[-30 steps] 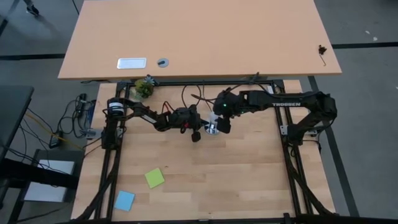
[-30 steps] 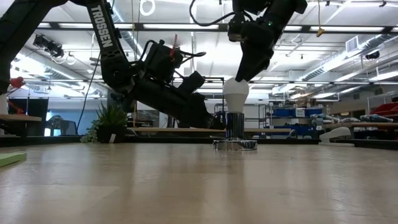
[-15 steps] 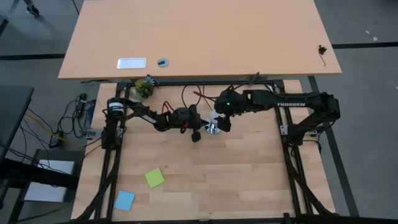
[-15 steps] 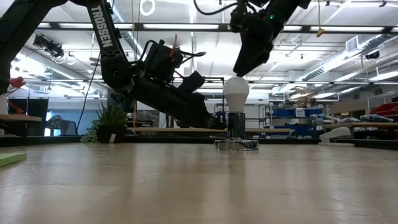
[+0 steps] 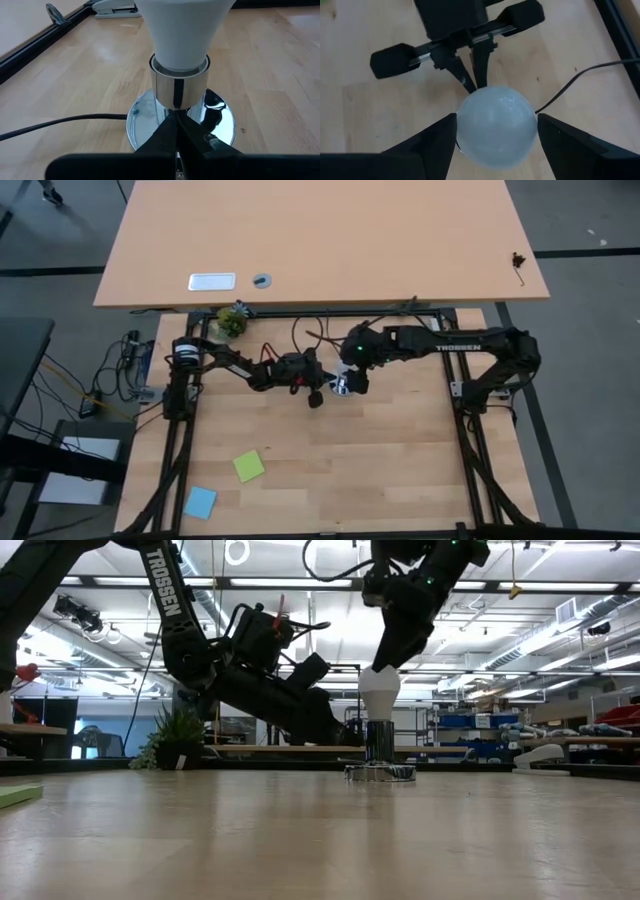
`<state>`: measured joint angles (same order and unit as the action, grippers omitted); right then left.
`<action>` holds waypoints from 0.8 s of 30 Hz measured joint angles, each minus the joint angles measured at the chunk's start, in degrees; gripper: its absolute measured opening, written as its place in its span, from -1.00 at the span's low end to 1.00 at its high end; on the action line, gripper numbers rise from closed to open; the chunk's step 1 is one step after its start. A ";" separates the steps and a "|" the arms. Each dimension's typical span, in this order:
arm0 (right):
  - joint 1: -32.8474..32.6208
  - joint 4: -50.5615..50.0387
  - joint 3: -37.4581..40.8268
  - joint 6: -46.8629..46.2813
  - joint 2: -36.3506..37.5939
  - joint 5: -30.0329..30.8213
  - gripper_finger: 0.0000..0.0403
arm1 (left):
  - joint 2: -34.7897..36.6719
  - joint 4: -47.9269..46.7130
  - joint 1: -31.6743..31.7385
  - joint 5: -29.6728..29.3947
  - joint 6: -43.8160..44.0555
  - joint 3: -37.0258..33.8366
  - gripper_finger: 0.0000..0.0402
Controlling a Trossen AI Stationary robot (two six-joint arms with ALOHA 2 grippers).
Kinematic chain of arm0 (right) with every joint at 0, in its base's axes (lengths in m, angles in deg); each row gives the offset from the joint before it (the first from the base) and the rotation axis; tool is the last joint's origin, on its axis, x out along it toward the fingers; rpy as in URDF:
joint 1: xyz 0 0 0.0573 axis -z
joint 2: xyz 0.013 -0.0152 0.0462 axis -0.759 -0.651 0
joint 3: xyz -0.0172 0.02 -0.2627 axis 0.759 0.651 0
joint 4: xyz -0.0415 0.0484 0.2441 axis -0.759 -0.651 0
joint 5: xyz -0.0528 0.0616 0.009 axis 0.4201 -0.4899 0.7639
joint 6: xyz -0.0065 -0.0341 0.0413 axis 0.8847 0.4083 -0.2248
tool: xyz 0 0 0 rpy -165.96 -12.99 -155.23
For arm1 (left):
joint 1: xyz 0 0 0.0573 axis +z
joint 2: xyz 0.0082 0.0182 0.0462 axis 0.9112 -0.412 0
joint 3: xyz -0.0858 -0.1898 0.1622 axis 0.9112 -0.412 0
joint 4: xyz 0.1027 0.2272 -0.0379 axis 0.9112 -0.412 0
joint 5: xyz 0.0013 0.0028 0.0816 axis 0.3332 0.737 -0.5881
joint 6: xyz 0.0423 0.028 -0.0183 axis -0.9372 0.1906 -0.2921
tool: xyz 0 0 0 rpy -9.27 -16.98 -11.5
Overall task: Screw lightbulb
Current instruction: Insert the lightbulb into the lamp
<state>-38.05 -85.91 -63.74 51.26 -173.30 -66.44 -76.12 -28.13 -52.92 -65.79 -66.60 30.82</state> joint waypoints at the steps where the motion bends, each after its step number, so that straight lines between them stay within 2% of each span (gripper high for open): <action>1: 0.06 0.07 0.00 -0.83 0.00 0.02 0.36 | 0.01 0.01 0.00 -0.01 0.00 0.00 -0.93; 7: 0.08 -0.68 -0.21 -9.63 0.21 0.81 0.14 | 0.00 -0.20 0.00 -0.01 0.26 0.00 -0.93; 13: -1.13 -2.19 -0.28 -24.91 0.26 4.79 0.14 | 0.00 -0.51 0.00 -0.16 0.87 0.00 -0.93; 18: -1.68 -2.50 -0.13 -23.53 0.67 5.73 0.28 | 0.02 -0.66 0.00 -0.15 1.05 0.00 -0.93; 24: -1.57 -2.78 0.11 -13.84 2.63 6.38 0.50 | 0.01 -0.71 0.00 -0.15 1.05 0.00 -0.93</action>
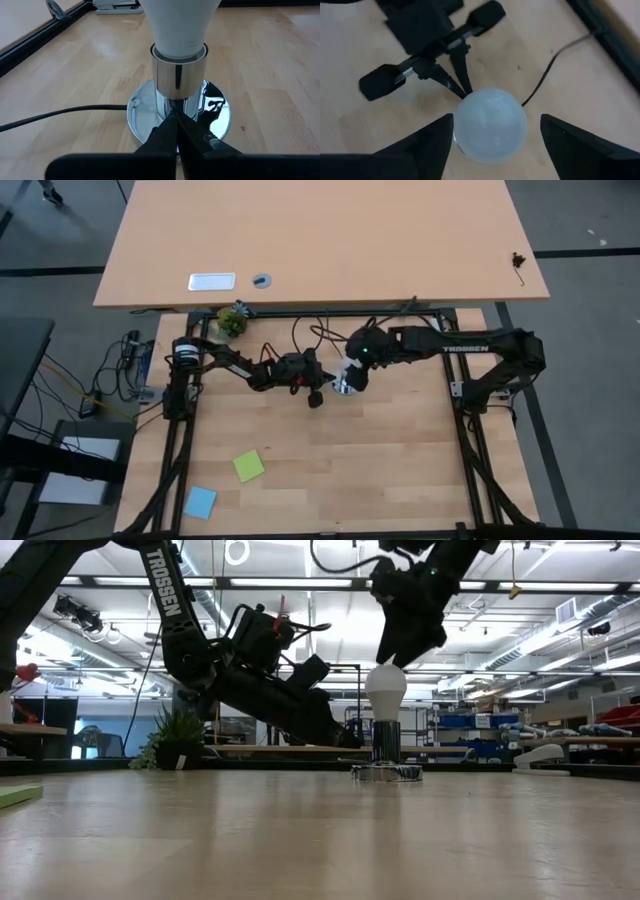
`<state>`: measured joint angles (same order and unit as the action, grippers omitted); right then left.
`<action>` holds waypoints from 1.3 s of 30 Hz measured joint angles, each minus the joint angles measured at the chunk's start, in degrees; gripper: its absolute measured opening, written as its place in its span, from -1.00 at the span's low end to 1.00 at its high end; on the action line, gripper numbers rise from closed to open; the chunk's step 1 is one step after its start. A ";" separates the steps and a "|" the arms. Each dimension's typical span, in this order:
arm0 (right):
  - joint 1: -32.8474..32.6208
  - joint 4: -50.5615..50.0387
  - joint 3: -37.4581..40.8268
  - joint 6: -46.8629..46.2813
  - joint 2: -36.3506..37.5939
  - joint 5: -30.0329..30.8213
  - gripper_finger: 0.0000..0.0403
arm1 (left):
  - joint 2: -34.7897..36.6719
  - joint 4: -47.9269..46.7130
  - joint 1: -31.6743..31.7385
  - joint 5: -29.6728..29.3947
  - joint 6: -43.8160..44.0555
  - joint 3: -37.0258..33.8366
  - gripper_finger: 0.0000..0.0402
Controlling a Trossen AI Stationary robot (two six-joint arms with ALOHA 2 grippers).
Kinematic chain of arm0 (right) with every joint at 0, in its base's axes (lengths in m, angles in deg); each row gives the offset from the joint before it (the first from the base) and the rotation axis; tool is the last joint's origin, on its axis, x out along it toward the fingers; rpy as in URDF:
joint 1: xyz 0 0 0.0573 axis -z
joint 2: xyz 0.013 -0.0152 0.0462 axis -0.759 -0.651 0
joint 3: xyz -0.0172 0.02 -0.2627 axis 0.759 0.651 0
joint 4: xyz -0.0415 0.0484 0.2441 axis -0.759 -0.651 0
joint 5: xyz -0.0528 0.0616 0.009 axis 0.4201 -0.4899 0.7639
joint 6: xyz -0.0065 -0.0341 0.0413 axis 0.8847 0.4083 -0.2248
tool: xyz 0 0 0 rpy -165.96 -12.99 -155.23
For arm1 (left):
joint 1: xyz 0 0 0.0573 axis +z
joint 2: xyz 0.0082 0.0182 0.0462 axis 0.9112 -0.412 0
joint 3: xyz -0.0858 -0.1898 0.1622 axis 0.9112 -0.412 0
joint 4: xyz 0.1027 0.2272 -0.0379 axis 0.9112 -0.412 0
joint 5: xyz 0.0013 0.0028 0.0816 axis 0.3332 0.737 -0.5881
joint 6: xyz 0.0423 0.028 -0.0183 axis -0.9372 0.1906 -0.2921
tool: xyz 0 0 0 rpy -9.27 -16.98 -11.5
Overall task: Screw lightbulb
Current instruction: Insert the lightbulb into the lamp
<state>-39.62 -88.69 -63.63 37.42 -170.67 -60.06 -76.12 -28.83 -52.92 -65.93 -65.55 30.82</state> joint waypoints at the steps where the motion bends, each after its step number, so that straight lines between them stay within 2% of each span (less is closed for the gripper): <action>1: -0.02 0.14 0.00 1.62 0.38 0.35 0.54 | -0.01 0.00 0.00 0.02 0.00 0.00 -0.93; 6: -0.03 1.99 -0.02 11.21 1.02 0.96 0.67 | 0.01 0.00 0.00 0.03 0.00 0.00 -0.93; 12: 1.60 2.41 -0.09 26.02 0.69 -6.20 0.69 | 0.02 0.02 0.00 0.02 0.00 0.00 -0.93; 18: 3.87 2.44 -0.16 30.42 -0.06 -10.82 0.64 | 0.00 0.09 0.00 0.04 0.00 0.00 -0.93; 24: 4.25 1.70 -0.17 32.90 -1.78 -11.43 0.60 | 0.01 0.14 0.00 0.08 -0.04 0.00 -0.93; 31: 4.17 1.59 -0.17 29.98 -2.95 -11.04 0.53 | 0.02 0.06 0.00 0.17 -0.02 0.02 -0.93; 35: 4.15 1.46 -0.17 21.97 -3.14 -10.28 0.42 | 0.01 -0.08 0.00 0.17 -0.02 0.02 -0.93; 39: 3.55 0.75 -0.33 9.36 -3.40 -6.62 0.34 | 0.02 -0.68 0.00 -0.19 -0.02 0.02 -0.93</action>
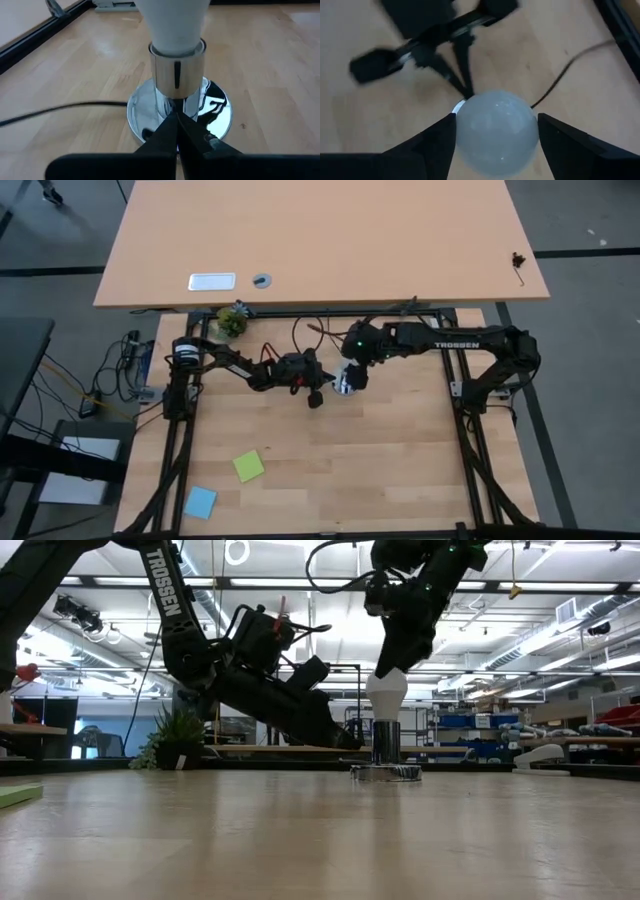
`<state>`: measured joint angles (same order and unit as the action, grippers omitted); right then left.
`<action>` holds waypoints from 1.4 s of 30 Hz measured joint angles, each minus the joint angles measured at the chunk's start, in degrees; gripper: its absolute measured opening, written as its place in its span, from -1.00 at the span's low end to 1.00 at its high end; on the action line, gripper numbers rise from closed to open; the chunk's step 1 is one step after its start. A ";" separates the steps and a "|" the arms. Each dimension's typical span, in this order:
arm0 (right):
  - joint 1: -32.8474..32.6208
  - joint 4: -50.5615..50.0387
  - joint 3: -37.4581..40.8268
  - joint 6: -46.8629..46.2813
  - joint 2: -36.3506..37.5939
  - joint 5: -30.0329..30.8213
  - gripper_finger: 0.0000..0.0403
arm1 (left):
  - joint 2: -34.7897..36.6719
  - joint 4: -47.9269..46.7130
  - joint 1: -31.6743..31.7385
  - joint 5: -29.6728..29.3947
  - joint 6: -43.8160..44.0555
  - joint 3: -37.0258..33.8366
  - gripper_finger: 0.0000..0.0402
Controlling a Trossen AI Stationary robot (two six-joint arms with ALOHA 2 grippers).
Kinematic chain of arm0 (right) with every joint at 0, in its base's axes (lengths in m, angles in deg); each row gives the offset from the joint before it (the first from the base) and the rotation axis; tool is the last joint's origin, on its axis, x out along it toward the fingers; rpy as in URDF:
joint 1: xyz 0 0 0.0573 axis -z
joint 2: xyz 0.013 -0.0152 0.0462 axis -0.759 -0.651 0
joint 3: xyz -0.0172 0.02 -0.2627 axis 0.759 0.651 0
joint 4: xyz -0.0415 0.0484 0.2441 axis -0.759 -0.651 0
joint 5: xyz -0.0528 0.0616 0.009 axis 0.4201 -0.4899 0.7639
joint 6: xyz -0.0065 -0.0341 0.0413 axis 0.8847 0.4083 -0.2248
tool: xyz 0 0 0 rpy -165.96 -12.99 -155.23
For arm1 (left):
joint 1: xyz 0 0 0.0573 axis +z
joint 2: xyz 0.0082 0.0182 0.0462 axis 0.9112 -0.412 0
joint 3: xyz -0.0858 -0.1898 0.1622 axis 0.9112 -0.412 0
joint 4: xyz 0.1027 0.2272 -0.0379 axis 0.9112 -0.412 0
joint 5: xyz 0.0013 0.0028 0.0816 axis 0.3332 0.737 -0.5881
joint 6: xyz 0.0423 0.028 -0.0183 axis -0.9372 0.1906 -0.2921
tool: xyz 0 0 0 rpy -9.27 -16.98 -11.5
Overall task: Screw lightbulb
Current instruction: Insert the lightbulb into the lamp
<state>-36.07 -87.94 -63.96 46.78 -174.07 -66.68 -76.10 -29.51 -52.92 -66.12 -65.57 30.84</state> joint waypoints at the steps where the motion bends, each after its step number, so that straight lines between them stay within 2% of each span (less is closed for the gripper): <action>1: -0.26 -0.04 -0.06 -2.86 -0.10 1.15 0.34 | -0.02 -0.18 0.00 -0.24 0.00 0.00 -0.93; 5: -1.09 -0.73 -0.06 -13.50 -0.08 3.70 0.40 | 0.00 -0.29 0.02 -0.46 0.00 0.00 -0.93; 8: -1.66 -1.15 0.02 -16.69 -0.18 3.43 0.51 | 0.00 -0.24 0.02 -0.51 0.02 0.00 -0.93; 16: -3.07 0.46 0.29 -3.64 0.13 3.44 0.75 | 0.00 -0.12 0.00 -0.53 0.02 0.00 -0.93; 23: -3.44 -2.85 -3.85 15.79 0.53 3.41 0.79 | -0.01 -0.23 0.00 -0.54 0.02 0.00 -0.93; 27: -3.10 -5.30 -4.70 23.18 0.53 2.95 0.77 | -0.01 -0.33 0.00 -0.54 0.04 0.00 -0.93; 36: -1.32 -5.61 -4.65 25.12 -0.99 -1.27 0.66 | -0.01 -0.28 0.00 -0.56 0.04 0.00 -0.93; 42: -1.21 -5.62 -4.65 23.74 -2.32 -1.48 0.53 | 0.00 -0.13 0.00 -0.56 0.04 0.00 -0.93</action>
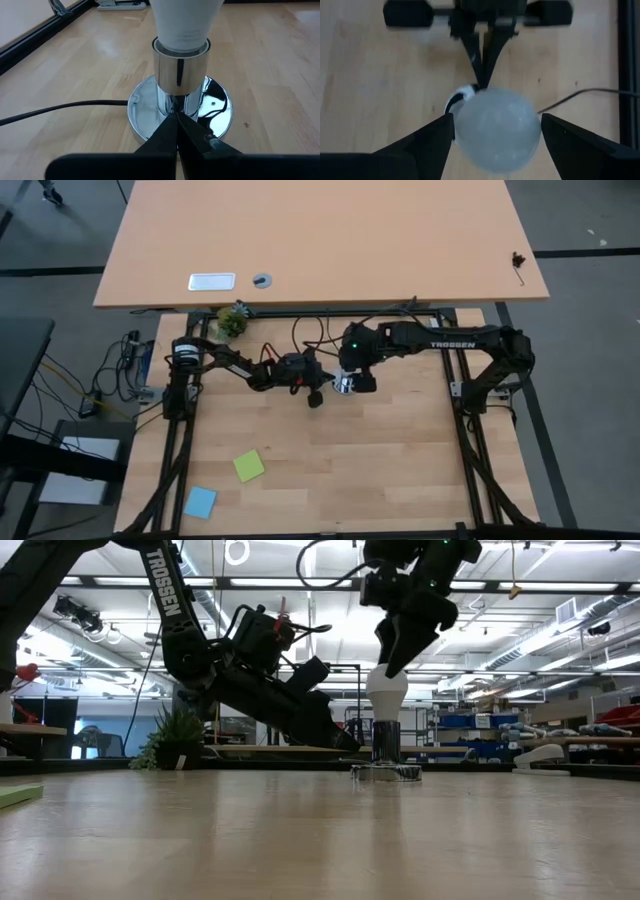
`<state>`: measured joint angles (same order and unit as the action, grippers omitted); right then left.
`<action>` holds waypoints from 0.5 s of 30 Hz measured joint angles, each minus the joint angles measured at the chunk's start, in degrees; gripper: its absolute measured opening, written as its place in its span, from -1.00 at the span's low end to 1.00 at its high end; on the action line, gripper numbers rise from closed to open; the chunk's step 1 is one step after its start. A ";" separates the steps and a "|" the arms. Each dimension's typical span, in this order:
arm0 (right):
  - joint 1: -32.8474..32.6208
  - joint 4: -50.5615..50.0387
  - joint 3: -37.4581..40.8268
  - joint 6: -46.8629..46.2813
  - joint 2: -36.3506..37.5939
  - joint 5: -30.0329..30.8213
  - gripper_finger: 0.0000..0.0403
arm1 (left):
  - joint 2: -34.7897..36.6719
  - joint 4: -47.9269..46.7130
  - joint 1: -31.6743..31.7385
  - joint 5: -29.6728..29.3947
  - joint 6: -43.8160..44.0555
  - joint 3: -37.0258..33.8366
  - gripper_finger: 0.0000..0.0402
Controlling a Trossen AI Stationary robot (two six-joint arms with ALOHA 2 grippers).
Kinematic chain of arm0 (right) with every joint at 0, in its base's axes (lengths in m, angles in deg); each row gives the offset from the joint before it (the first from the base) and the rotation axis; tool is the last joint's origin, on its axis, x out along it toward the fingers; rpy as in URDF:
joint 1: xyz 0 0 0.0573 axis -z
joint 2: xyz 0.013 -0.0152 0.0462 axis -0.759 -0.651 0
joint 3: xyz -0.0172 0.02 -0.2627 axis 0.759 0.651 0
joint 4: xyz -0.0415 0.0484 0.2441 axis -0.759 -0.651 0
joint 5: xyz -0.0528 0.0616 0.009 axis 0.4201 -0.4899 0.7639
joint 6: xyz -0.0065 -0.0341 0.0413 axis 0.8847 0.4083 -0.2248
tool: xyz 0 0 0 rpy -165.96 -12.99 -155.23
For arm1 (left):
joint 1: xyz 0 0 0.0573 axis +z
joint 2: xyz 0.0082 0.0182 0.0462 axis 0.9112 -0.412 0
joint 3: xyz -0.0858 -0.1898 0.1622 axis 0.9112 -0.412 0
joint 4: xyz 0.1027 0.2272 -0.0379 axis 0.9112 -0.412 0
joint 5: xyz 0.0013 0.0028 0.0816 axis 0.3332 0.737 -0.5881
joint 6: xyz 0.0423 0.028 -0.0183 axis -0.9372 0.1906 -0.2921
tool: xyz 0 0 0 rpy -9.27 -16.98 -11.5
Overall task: Screw lightbulb
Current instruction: Insert the lightbulb into the lamp
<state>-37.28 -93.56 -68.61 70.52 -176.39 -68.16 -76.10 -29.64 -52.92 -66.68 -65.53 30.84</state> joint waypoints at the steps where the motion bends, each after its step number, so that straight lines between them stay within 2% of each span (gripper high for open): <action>1: 0.00 0.64 -0.06 -0.74 -0.09 -0.02 0.50 | 0.00 -0.09 0.00 0.00 0.00 0.00 -0.93; 9: -0.02 0.65 -0.13 -10.56 -0.30 0.08 0.27 | -0.02 -0.41 0.00 -0.02 0.02 0.00 -0.93; 15: -0.26 0.18 -0.22 -24.08 -0.23 2.83 0.24 | 0.00 -0.45 0.00 -0.02 0.06 0.00 -0.93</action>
<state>-37.54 -93.38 -68.83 46.45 -176.62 -65.33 -76.10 -30.09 -52.92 -66.70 -65.47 30.84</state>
